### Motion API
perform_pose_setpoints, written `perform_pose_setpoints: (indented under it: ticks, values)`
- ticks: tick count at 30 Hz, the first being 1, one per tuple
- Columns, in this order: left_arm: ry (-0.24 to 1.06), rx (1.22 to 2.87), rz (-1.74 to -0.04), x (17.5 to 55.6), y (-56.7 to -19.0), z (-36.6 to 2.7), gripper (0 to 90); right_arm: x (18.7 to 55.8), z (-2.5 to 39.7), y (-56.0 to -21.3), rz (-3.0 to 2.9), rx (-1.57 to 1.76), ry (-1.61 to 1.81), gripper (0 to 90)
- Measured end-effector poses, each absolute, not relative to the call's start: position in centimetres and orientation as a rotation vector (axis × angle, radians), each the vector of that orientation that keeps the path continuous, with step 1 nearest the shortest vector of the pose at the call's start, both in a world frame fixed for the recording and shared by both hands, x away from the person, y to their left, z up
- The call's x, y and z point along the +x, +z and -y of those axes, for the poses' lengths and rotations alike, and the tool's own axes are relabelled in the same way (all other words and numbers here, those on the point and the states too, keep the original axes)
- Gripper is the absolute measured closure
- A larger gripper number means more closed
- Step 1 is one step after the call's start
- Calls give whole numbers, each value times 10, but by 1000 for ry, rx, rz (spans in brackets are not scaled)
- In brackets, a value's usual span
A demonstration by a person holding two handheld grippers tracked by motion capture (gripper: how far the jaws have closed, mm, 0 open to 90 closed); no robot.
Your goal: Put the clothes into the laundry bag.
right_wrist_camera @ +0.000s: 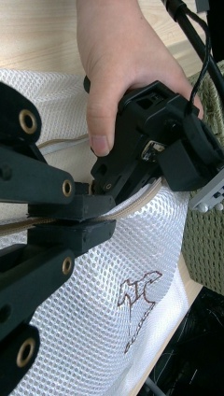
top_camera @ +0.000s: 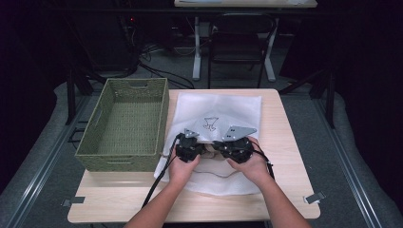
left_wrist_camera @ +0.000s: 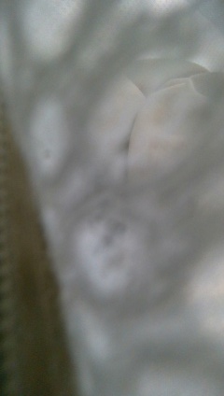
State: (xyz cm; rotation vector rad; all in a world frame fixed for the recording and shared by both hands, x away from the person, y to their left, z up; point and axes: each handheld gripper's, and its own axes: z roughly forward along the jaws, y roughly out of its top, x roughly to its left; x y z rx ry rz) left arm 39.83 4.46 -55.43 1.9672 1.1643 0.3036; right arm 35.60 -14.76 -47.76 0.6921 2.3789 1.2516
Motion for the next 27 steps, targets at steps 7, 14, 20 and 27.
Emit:
perform_pose_setpoints:
  ticks: [7,14,20,27]
  values:
    - [300,1938,-1188,402,-556,-47,839,356,146,-480,-2389,687,1241,874]
    - [305,1928,-1199,405,-557,-47,838,356,145,-480,-2392,684,1238,874]
    - [322,1923,-1214,407,-560,-46,835,356,143,-482,-2401,683,1231,874]
    - [306,1932,-1216,408,-561,-45,802,357,144,-484,-2403,687,1226,873]
